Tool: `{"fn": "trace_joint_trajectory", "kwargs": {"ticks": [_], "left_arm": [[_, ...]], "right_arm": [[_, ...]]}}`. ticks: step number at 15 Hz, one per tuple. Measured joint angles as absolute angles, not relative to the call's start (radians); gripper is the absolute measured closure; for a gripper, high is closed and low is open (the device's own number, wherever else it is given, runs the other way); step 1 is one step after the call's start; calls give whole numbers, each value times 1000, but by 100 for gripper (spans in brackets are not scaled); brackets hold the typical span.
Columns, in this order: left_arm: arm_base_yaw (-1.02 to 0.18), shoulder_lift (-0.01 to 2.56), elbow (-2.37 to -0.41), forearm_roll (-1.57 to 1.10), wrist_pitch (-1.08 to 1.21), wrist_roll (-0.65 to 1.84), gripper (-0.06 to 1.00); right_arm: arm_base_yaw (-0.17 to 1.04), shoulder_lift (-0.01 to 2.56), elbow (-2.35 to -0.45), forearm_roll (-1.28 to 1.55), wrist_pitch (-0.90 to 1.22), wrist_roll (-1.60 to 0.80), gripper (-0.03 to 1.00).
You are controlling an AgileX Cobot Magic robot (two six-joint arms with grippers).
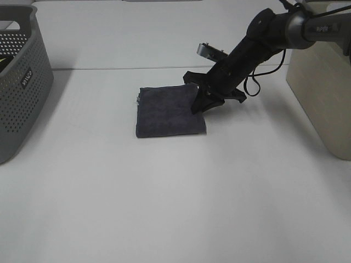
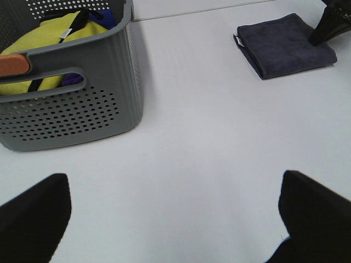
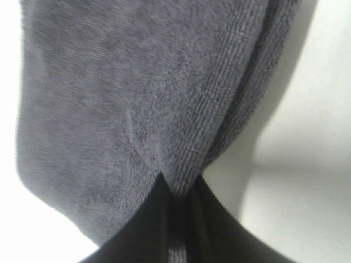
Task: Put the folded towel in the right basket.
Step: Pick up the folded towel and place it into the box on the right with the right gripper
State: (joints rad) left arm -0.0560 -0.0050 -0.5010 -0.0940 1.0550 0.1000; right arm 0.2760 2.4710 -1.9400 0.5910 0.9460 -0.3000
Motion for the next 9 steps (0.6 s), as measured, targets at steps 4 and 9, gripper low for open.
{"fn": "trace_joint_trajectory", "kwargs": {"ticks": [4, 9], "left_arm": [[-56, -5, -501, -94, 1055, 100, -3], [-56, -5, -501, -94, 1055, 100, -3]], "right_arm": [[276, 2358, -1940, 573, 948, -311, 93], [276, 2178, -1940, 558, 972, -317, 93]]}}
